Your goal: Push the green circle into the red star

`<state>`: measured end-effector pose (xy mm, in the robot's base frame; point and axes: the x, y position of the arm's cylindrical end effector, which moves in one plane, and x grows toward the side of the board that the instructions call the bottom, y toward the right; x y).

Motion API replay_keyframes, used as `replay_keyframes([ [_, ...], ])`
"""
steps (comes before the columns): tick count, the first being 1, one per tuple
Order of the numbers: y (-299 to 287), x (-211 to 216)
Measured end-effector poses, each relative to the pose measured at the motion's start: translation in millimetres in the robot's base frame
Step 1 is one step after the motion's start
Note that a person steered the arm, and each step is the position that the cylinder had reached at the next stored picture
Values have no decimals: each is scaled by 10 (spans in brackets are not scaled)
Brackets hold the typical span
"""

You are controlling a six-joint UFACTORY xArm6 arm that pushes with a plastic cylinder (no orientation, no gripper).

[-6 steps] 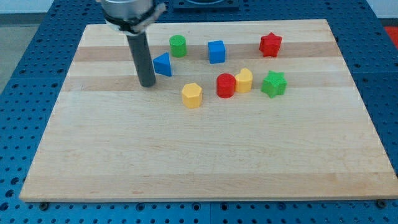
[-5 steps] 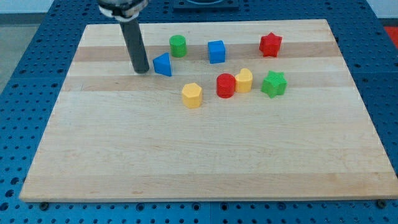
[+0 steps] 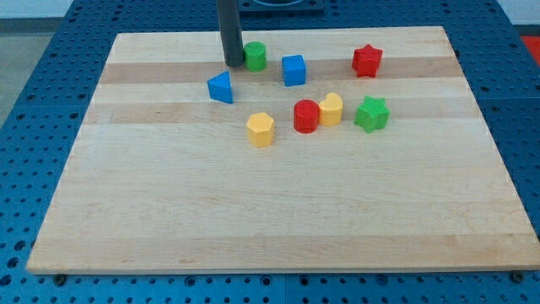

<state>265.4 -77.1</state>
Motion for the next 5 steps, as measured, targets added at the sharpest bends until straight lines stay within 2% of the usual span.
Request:
replay_keyframes([
  [1,137,-84],
  [5,1307,-84],
])
